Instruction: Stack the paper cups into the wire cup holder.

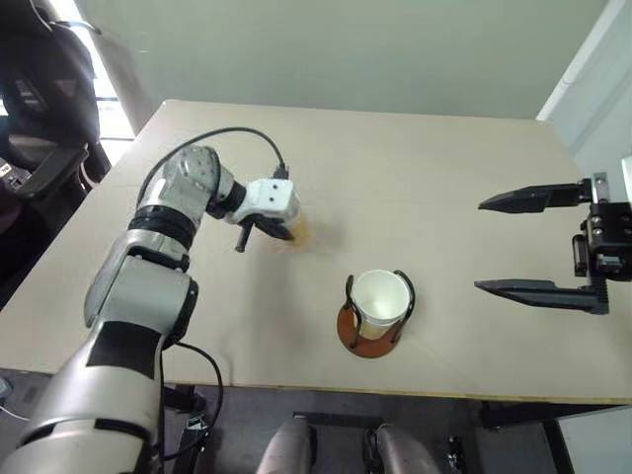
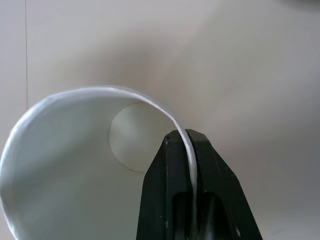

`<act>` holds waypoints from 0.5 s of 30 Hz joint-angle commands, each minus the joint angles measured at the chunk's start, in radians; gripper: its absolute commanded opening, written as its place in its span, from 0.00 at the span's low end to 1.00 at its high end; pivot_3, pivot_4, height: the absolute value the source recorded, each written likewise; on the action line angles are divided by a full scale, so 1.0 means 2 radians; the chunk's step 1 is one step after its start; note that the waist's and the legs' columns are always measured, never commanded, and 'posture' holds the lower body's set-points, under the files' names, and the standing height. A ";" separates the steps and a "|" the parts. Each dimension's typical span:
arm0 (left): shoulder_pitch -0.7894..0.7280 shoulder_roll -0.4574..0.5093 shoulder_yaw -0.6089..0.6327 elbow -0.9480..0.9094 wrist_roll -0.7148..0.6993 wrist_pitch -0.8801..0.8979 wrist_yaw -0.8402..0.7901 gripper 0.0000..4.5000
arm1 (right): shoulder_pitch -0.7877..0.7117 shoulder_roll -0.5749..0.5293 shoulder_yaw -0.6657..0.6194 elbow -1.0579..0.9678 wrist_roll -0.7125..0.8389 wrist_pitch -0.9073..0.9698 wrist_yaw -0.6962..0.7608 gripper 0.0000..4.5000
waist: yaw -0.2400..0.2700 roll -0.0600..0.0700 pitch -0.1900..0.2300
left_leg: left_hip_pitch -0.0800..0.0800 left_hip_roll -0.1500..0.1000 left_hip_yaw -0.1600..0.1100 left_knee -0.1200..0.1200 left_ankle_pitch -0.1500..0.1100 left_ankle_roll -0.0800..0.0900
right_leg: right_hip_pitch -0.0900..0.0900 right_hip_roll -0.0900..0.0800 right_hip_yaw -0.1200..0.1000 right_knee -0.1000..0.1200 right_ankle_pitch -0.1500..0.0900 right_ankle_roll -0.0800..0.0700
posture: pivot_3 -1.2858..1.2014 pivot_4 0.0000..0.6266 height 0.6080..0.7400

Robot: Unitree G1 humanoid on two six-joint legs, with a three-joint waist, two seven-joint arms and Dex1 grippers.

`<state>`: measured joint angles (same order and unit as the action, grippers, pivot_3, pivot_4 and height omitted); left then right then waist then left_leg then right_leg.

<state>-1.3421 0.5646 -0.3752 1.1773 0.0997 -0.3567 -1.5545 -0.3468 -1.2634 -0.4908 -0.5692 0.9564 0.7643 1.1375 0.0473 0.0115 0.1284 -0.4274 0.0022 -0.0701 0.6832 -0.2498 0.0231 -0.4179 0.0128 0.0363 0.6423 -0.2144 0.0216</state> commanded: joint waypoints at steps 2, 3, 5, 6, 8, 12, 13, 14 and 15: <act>-0.057 0.056 -0.064 -0.194 -0.204 0.135 -0.030 0.01 | 0.005 -0.013 -0.032 0.013 -0.010 -0.010 0.025 1.00 | 0.000 0.000 0.000 | -0.002 0.000 0.000 0.000 0.000 0.000 | -0.001 0.000 0.000 0.000 0.000 0.001 | 0.52 0.24 1.00; -0.064 0.086 -0.097 -0.269 -0.272 0.167 -0.030 0.01 | 0.014 -0.016 -0.042 0.014 -0.014 -0.006 0.035 1.00 | 0.000 -0.001 0.000 | -0.002 0.000 0.000 0.000 0.000 0.000 | -0.001 -0.001 0.000 -0.001 0.001 0.001 | 0.52 0.24 1.00; -0.072 0.131 -0.146 -0.378 -0.373 0.198 -0.030 0.01 | 0.030 -0.019 -0.057 0.013 -0.023 -0.003 0.047 1.00 | -0.003 0.000 -0.001 | -0.001 -0.001 0.001 0.000 0.000 0.000 | -0.001 -0.001 0.000 -0.002 0.001 0.001 | 0.52 0.24 1.00; -0.076 0.150 -0.171 -0.428 -0.415 0.200 -0.030 0.01 | 0.035 -0.020 -0.065 0.011 -0.026 -0.001 0.049 1.00 | -0.003 0.001 -0.001 | -0.001 -0.001 0.002 -0.001 0.000 -0.001 | -0.001 -0.001 0.000 -0.003 0.001 0.001 | 0.52 0.24 1.00; -0.083 0.173 -0.213 -0.486 -0.463 0.192 -0.030 0.01 | 0.042 -0.021 -0.078 0.008 -0.029 0.002 0.047 1.00 | -0.003 0.002 -0.002 | 0.000 -0.001 0.002 -0.001 0.000 -0.001 | 0.001 -0.001 0.001 -0.004 0.000 0.002 | 0.52 0.24 1.00; -0.104 0.188 -0.294 -0.538 -0.497 0.154 -0.030 0.01 | 0.060 -0.016 -0.110 -0.010 -0.028 0.019 0.043 1.00 | -0.004 0.003 -0.001 | 0.001 -0.001 0.002 0.000 -0.001 0.000 | 0.002 -0.002 0.002 -0.004 0.000 0.002 | 0.52 0.24 1.00; -0.110 0.187 -0.312 -0.536 -0.497 0.144 -0.030 0.01 | 0.061 -0.016 -0.115 -0.015 -0.025 0.023 0.039 1.00 | -0.004 0.003 -0.001 | 0.001 -0.001 0.002 0.000 -0.001 0.000 | 0.002 -0.002 0.002 -0.004 0.000 0.002 | 0.52 0.24 1.00; -0.115 0.179 -0.328 -0.523 -0.487 0.131 -0.030 0.01 | 0.063 -0.016 -0.121 -0.021 -0.022 0.028 0.035 1.00 | -0.005 0.003 -0.001 | 0.002 -0.001 0.002 0.000 -0.002 0.002 | 0.002 -0.002 0.002 -0.004 0.000 0.002 | 0.52 0.24 1.00; -0.119 0.170 -0.341 -0.509 -0.477 0.118 -0.030 0.01 | 0.064 -0.016 -0.126 -0.026 -0.019 0.033 0.031 1.00 | -0.006 0.003 -0.001 | 0.002 -0.001 0.002 0.000 -0.003 0.002 | 0.002 -0.002 0.002 -0.003 0.000 0.002 | 0.52 0.24 1.00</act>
<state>-1.5427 0.9108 -1.0482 0.1358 -0.8631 -0.0735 -1.5794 -0.2125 -1.2853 -0.6915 -0.6041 0.9038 0.8179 1.2173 0.0361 0.0179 0.1259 -0.4237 0.0004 -0.0671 0.6824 -0.2557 0.0281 -0.4136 0.0093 0.0398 0.6362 -0.2133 0.0245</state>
